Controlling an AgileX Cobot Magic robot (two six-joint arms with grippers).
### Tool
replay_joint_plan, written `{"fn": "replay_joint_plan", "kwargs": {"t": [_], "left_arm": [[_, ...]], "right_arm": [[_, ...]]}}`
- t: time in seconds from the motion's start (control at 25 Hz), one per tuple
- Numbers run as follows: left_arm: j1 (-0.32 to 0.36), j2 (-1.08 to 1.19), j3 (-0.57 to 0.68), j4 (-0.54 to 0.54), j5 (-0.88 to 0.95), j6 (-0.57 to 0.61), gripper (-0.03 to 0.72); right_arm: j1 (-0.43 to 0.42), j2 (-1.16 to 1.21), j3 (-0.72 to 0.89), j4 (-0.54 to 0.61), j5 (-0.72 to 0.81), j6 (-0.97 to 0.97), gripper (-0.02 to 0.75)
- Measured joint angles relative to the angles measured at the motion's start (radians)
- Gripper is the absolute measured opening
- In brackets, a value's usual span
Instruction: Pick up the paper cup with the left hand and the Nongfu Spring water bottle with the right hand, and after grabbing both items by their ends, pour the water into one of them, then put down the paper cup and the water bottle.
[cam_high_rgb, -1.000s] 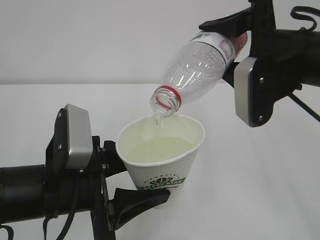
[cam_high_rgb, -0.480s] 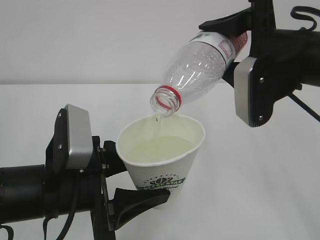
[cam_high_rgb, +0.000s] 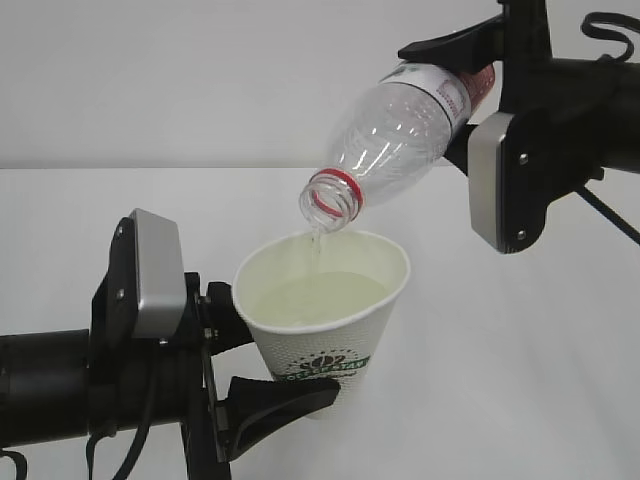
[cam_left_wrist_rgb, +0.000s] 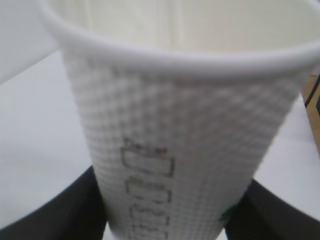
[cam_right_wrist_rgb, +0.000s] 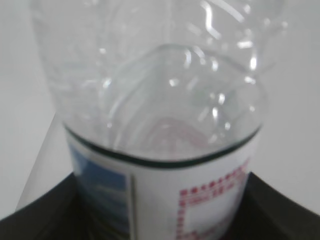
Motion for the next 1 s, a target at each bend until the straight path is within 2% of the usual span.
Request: {"fn": "replay_joint_plan", "kwargs": {"t": [0.56, 1.0], "left_arm": [[0.000, 0.000, 0.000, 0.000, 0.000, 0.000, 0.465], [0.000, 0.000, 0.000, 0.000, 0.000, 0.000, 0.465]], "right_arm": [[0.000, 0.000, 0.000, 0.000, -0.002, 0.135, 0.505], [0.000, 0.000, 0.000, 0.004, -0.002, 0.316, 0.505]]}}
